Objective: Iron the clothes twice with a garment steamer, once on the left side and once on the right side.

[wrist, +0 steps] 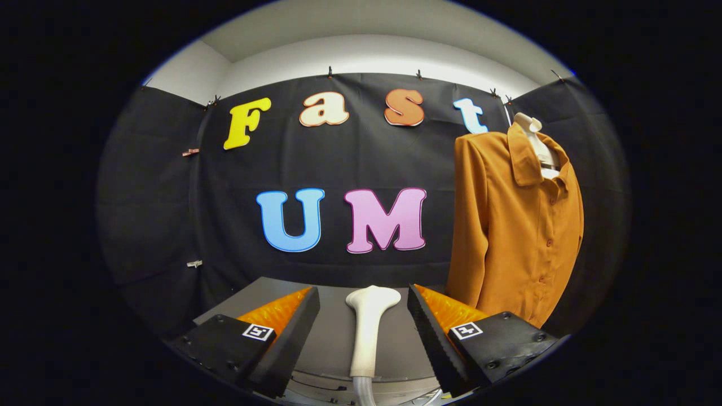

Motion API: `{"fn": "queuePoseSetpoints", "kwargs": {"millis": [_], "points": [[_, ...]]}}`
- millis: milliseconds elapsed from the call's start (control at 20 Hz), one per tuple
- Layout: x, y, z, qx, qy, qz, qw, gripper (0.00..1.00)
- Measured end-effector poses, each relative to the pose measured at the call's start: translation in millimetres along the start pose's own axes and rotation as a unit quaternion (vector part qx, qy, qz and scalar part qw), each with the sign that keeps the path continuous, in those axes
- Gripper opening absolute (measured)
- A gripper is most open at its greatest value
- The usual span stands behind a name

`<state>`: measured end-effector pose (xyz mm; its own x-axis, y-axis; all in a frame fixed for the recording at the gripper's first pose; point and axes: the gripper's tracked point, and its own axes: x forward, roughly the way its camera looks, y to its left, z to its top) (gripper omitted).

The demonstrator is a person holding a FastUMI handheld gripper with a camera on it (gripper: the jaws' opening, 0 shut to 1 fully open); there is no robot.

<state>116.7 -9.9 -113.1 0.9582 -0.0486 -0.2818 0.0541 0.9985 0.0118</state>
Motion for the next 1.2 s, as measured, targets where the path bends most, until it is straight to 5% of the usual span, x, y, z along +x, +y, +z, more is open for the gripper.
{"fn": "queuePoseSetpoints", "kwargs": {"millis": [550,1200], "points": [[79,-7,-87,0.016,0.147,0.01,0.989,0.98],[110,-9,-145,-0.004,0.262,-0.011,0.965,0.94]]}}
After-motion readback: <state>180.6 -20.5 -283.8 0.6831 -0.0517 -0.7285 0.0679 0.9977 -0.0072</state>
